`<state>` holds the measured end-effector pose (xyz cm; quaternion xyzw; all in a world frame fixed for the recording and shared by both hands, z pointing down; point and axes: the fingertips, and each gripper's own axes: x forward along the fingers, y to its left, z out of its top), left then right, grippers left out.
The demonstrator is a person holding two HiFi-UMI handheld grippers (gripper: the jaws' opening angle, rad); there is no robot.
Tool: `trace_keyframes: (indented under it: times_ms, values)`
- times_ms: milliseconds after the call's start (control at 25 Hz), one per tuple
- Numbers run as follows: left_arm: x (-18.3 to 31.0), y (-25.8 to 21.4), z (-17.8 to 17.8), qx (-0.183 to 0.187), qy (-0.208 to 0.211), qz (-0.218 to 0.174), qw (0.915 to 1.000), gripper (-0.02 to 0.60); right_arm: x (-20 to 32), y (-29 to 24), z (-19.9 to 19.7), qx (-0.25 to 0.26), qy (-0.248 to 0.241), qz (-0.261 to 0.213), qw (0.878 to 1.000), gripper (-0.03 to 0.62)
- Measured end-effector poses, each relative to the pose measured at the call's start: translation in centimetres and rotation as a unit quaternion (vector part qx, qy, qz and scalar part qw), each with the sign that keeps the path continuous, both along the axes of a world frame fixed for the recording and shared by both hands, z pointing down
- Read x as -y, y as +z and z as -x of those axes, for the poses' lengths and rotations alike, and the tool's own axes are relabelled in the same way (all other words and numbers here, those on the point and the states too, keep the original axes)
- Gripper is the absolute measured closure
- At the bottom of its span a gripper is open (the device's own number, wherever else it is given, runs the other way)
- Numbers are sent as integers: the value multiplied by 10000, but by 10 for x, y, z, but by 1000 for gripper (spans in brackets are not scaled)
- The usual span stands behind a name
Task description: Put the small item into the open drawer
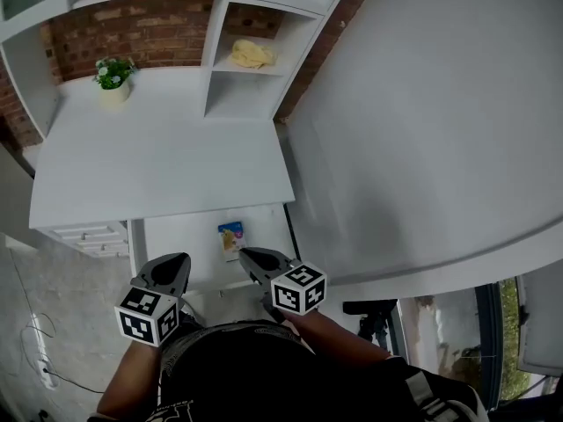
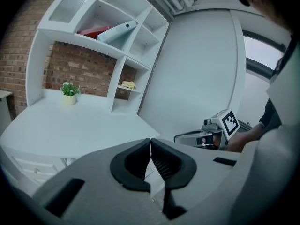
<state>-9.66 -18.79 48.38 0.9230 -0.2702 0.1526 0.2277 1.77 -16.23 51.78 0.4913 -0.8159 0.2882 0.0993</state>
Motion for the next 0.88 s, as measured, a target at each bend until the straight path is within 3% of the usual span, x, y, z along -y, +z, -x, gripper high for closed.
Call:
trace_keyframes:
  times_ms: [520, 880]
  values:
    - [-93, -9, -62, -86, -622, -85, 9980, 563, -88, -15, -62, -11, -742, -228, 9970, 591]
    - [-148, -1, -73, 55, -961, -15, 9954, 563, -131, -3, -80, 238, -790, -58, 9966, 591]
